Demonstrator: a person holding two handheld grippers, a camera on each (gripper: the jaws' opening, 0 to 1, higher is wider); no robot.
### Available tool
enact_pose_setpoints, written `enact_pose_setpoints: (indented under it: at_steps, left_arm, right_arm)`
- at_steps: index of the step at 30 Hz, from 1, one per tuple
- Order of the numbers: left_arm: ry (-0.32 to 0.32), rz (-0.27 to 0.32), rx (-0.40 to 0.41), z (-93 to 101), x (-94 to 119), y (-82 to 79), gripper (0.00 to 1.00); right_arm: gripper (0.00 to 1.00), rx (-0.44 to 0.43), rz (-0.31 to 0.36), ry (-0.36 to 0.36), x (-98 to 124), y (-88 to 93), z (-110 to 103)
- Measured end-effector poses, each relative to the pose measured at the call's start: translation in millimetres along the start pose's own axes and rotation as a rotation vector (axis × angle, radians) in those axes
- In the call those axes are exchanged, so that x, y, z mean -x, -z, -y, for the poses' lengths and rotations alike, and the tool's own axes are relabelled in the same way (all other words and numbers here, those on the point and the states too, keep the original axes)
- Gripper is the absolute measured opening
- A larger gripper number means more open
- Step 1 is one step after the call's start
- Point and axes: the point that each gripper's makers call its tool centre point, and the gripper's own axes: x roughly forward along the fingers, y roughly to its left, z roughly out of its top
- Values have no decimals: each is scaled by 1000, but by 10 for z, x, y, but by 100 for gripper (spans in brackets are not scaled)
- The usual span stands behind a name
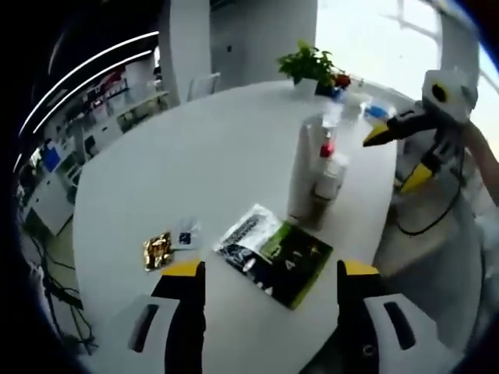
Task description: Arrange the skincare products in the storage area until every visible bottle or jar stands upright without overlapping.
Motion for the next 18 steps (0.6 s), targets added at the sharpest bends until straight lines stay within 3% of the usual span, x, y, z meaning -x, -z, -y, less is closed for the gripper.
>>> enact_pose_setpoints:
  at_steps: [10, 18]
  left_arm:
    - [-10, 16, 16, 63, 143, 31, 73]
    - [-14, 22, 33, 74, 243, 93, 82]
  right_arm:
    - [65, -15, -17, -8, -31, 45, -4]
    - [78, -25, -6, 18, -41, 13, 66]
